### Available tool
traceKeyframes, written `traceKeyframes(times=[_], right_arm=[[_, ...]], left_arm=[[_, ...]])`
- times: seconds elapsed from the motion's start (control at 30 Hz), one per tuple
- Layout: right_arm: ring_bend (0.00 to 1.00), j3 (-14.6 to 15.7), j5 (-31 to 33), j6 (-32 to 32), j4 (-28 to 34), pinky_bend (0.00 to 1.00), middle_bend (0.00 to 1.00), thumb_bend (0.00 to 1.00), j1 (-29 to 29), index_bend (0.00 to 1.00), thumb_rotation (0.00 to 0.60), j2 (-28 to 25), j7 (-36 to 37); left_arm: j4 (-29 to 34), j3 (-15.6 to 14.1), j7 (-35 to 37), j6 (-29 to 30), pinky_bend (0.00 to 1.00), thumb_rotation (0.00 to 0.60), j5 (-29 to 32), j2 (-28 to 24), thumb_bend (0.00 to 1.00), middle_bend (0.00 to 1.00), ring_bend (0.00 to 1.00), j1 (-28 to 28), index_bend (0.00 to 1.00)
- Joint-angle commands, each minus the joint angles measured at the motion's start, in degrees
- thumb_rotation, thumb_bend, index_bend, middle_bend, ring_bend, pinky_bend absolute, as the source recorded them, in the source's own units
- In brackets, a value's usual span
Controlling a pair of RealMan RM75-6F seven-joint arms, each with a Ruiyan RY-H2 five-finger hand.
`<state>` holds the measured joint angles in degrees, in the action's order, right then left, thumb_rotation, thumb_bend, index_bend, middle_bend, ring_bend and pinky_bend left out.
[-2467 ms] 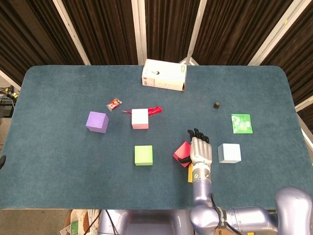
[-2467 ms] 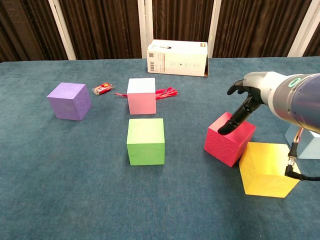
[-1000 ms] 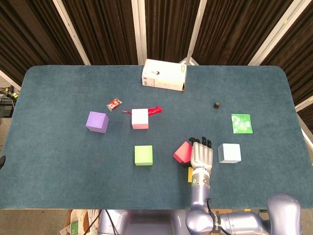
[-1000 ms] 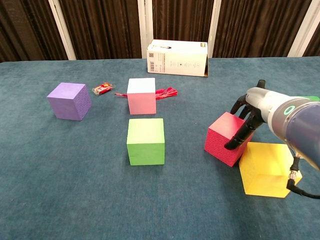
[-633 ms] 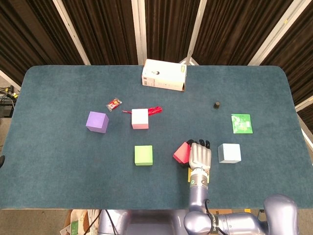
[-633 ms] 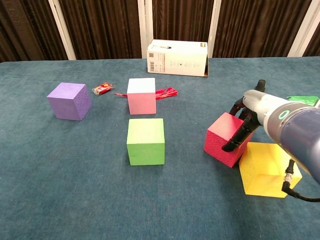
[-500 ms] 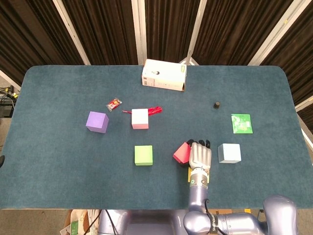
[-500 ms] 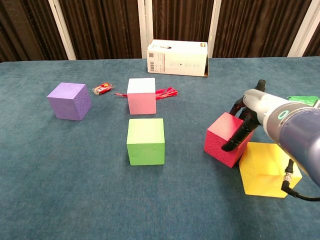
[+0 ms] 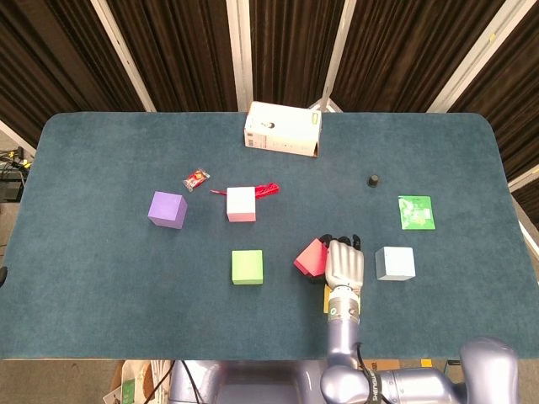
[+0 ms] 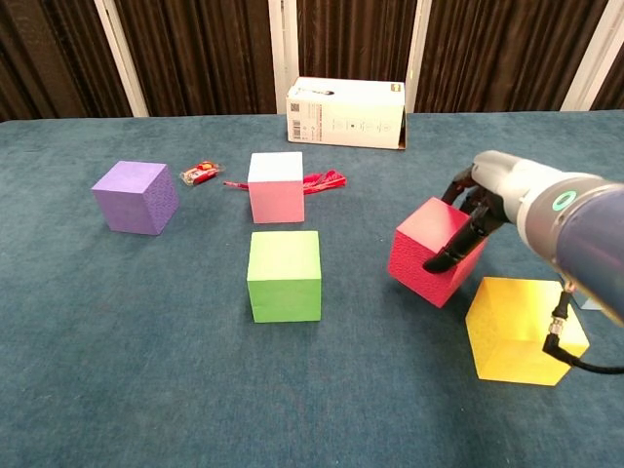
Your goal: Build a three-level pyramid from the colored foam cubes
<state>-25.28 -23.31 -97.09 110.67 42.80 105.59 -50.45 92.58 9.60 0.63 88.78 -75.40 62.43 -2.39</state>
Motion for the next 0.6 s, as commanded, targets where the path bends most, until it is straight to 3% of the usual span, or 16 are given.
traceKeyframes(times=[0.03,0.27,0.6], right_arm=[[0.19,-1.9,1.4,5.8,5.1,0.00,0.41,0.35,0.3,0.42,0.600,-4.9,-2.0],[0.19,-3.1,2.4,21.3,4.3,0.00,0.41,0.35,3.3,0.42,0.600,-14.8,-4.7],[0.19,-1.5,1.1,35.1,-6.4,0.00,0.40,0.35,10.8,0.42,0.600,-18.1,-5.0]], left_arm=[[-0.1,-0.1,-0.2,0.3,0.02,0.600,-0.3,0.1,0.36,0.00,0.00,0.0,0.17],[-0.2,-0.4,-0.9,0.5,0.02,0.600,-0.9,0.3,0.36,0.00,0.00,0.0,0.17],[-1.4,-0.3,-1.2,1.2,0.02,0.600,-1.6,0.9,0.36,0.00,0.00,-0.1,0.17]])
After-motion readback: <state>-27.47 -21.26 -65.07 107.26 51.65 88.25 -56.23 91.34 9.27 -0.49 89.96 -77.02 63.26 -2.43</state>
